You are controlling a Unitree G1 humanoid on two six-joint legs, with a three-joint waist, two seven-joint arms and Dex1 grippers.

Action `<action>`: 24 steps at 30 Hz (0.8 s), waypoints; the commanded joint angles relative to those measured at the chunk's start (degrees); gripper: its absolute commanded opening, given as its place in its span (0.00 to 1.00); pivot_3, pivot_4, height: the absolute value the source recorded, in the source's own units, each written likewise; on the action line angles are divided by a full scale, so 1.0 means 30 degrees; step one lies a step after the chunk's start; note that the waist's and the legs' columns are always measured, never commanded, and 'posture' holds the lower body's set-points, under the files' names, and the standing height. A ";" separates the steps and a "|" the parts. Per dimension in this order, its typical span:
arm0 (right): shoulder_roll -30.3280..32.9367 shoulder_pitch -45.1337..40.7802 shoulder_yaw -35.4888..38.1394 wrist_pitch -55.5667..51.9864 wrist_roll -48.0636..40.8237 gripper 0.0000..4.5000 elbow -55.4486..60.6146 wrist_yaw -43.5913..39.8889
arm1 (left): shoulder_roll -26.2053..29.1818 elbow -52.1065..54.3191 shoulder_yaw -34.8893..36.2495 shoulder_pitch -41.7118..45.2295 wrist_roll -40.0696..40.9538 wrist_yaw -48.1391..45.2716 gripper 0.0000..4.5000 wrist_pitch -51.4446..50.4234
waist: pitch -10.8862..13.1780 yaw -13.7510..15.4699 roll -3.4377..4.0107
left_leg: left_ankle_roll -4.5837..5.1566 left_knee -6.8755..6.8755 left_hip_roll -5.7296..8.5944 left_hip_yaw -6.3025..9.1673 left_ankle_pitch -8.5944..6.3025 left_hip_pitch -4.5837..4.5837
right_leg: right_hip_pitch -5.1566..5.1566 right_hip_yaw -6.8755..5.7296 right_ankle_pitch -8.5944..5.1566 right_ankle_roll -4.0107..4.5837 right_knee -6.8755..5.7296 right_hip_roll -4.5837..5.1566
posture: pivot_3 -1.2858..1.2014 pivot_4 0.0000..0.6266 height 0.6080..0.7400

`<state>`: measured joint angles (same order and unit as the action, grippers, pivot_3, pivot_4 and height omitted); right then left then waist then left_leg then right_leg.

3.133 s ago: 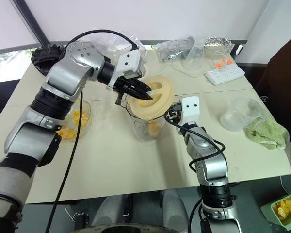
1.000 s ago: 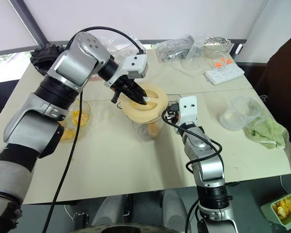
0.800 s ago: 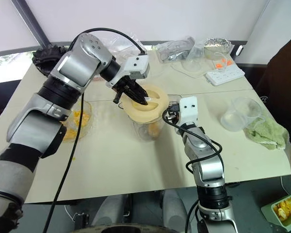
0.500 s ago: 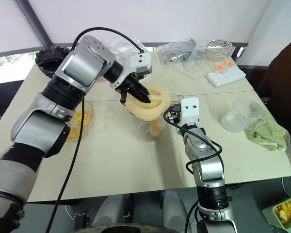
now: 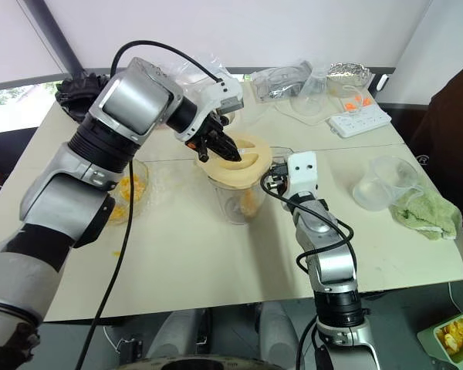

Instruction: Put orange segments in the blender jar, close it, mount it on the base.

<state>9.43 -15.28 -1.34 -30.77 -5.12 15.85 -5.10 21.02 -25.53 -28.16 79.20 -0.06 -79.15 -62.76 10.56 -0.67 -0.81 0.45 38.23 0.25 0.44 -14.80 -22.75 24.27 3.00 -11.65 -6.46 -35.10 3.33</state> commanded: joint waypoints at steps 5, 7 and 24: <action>0.0324 -0.0480 -0.0299 0.1057 0.0231 0.22 0.0839 -0.0620 | 0.0360 -0.0462 0.0528 -0.0814 0.0044 0.2424 0.36 -0.0485 | 0.0008 -0.0088 -0.0003 | 0.0000 -0.0001 -0.0001 -0.0003 0.0000 0.0000 | 0.0001 0.0002 -0.0004 -0.0006 0.0001 0.0026 | 0.52 0.24 1.00; 0.0390 -0.0528 -0.0310 0.1070 0.0237 0.22 0.0791 -0.0722 | 0.0276 -0.0201 0.1008 -0.0787 0.0497 0.2612 0.60 -0.0616 | 0.0008 -0.0136 -0.0005 | 0.0000 0.0000 0.0002 -0.0003 0.0000 -0.0020 | 0.0025 0.0000 -0.0004 -0.0010 -0.0001 0.0021 | 0.52 0.24 1.00; 0.0290 0.0069 0.0271 0.0605 -0.0045 0.22 0.1156 -0.0954 | 0.0180 0.0837 0.8910 0.0603 0.6349 0.5691 0.99 -0.2056 | 0.0043 -0.0426 -0.0008 | 0.0000 -0.0051 0.0005 0.0001 0.0000 -0.0199 | 0.0245 -0.0004 0.0071 -0.0039 -0.0033 -0.0031 | 0.52 0.24 1.00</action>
<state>10.24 -15.17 -1.51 -29.00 -4.96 16.71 -8.15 20.51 -25.43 -3.65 80.84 17.29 -62.96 -69.31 10.69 -1.95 -0.83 0.44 38.08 0.27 0.45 -14.80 -23.35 25.01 2.99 -11.44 -6.57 -35.21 3.23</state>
